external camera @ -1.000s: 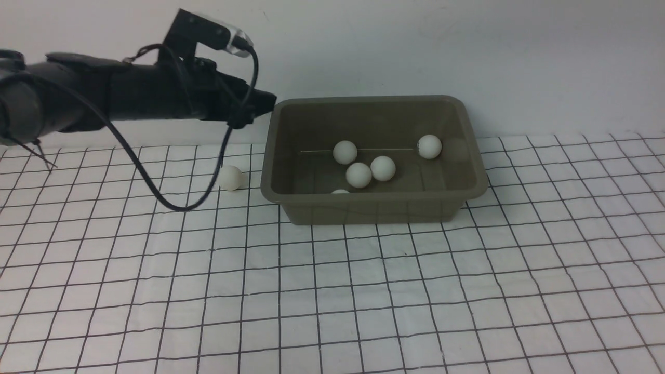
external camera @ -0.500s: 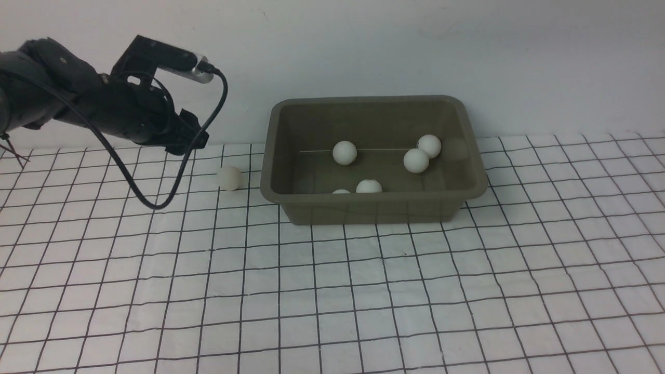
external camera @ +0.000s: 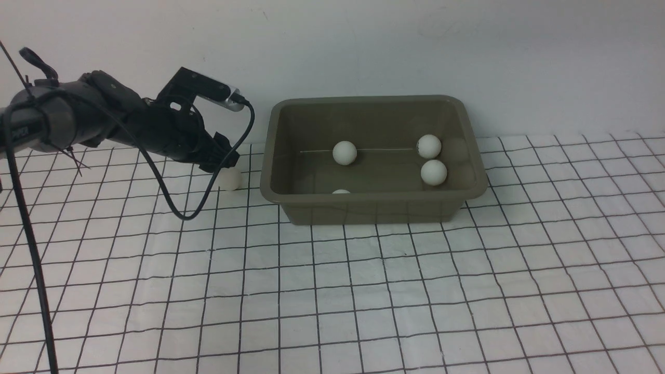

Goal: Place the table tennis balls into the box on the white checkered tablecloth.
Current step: 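Reach for and grasp a ping pong ball on the table beside the basket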

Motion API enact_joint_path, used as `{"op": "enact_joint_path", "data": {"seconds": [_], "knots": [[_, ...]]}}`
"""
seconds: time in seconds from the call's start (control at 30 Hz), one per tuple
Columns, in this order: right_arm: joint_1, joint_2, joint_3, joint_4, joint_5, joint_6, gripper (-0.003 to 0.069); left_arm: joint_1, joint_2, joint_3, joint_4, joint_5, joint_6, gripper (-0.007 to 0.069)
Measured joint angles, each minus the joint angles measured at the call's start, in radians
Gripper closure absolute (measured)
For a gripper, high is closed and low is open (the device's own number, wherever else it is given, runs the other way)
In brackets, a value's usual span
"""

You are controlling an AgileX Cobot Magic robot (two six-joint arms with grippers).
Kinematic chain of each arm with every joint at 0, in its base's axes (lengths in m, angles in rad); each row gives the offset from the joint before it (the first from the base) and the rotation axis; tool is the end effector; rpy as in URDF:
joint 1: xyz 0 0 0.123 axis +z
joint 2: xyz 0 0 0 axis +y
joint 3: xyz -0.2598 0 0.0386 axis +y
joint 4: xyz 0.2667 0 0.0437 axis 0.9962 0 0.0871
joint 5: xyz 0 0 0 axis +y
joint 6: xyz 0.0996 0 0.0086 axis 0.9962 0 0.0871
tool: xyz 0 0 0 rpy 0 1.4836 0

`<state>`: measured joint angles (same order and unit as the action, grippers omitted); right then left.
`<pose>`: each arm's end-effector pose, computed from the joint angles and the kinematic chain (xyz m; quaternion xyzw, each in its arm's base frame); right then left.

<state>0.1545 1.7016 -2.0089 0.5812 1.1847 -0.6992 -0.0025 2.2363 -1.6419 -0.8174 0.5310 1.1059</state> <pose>0.3652 0.1084 0.4408 -0.3679 0.8060 0.1779 0.4281 0.4946 -0.0382 0.1182 0.2298 0.8989 -0.1156 0.3547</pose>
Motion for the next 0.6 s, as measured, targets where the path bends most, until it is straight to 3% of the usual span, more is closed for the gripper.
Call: {"op": "enact_joint_path", "data": {"seconds": [0.2, 0.33, 0.5, 0.6], "knots": [[0.000, 0.000, 0.000, 0.000, 0.003, 0.000, 0.0080, 0.000, 0.053, 0.000, -0.066, 0.010, 0.070, 0.0212], [0.000, 0.000, 0.000, 0.002, 0.004, 0.000, 0.0080, 0.000, 0.045, 0.000, -0.083, 0.011, 0.126, 0.0270], [0.000, 0.000, 0.000, 0.002, 0.005, 0.000, 0.0080, 0.000, -0.074, 0.000, -0.095, 0.029, 0.135, 0.0270], [0.000, 0.000, 0.000, 0.002, 0.005, 0.000, 0.0080, 0.000, -0.147, -0.003, -0.165, 0.048, 0.152, 0.0270]]}}
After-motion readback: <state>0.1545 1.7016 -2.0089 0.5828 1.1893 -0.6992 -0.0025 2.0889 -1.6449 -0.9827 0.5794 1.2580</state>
